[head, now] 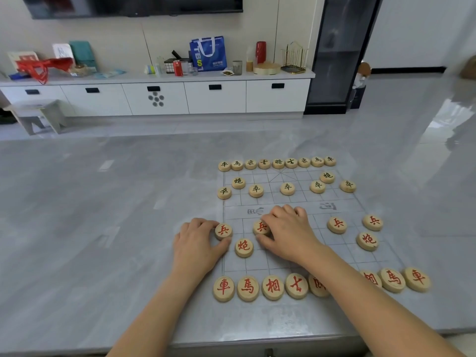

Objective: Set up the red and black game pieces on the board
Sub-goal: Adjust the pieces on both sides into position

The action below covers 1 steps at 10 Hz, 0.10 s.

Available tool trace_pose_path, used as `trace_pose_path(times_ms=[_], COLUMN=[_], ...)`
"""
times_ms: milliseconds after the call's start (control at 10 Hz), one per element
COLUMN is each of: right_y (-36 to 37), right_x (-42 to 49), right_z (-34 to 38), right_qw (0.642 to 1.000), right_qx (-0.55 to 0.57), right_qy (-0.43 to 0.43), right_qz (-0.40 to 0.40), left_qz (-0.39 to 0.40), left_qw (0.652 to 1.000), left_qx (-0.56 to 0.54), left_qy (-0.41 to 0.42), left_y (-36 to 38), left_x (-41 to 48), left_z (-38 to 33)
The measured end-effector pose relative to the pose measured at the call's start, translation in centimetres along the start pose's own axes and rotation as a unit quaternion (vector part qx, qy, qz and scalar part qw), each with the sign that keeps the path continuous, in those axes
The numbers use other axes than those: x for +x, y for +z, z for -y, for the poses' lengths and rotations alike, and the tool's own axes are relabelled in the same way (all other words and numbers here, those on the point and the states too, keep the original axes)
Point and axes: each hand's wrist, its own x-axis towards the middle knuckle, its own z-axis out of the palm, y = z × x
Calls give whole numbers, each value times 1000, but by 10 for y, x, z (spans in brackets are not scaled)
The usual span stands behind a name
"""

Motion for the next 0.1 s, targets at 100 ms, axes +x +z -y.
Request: trace_pose_path(times_ms=[100], right_y=[-2], right_x=[-4], right_z=[-6], right_qw=[1000], right_qx=[27], right_qy=[0], right_qz=[16], left_qz=[-8], left_qw=[1000], left_qx=[-15], left_qy=[12], left_y=[0], left_x=[-6], left_z=[5])
